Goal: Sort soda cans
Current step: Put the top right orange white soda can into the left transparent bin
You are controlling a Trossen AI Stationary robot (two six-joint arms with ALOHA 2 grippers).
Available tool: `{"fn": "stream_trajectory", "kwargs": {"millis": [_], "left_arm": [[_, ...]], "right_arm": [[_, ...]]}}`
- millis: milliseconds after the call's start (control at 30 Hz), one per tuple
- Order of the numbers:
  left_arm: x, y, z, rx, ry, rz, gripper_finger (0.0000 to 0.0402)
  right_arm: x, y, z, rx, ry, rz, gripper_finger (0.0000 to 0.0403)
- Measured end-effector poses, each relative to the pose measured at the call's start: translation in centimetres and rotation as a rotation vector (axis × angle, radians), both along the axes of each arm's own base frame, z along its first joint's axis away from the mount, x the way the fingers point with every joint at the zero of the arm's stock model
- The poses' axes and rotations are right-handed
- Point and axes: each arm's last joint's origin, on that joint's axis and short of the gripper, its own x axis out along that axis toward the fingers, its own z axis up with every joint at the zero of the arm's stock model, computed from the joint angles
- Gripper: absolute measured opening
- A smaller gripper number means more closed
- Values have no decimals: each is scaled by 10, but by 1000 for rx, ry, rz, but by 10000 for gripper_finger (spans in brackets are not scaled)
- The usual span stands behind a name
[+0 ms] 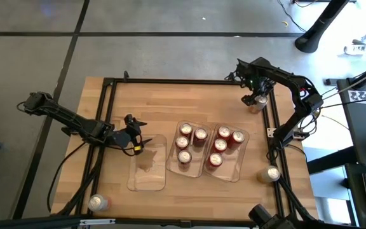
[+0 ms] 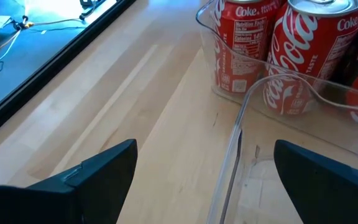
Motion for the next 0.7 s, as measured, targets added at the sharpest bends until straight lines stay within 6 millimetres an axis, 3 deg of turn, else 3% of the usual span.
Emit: {"fn": "stream_trajectory", "kwargs": {"millis": [267, 700], "left_arm": [[0, 0, 0, 1, 1, -1, 365], [0, 0, 0, 0, 1, 0, 365]], "right_arm": [[0, 0, 0, -7, -5, -2, 342], [0, 13, -19, 35, 59, 31, 342]]}}
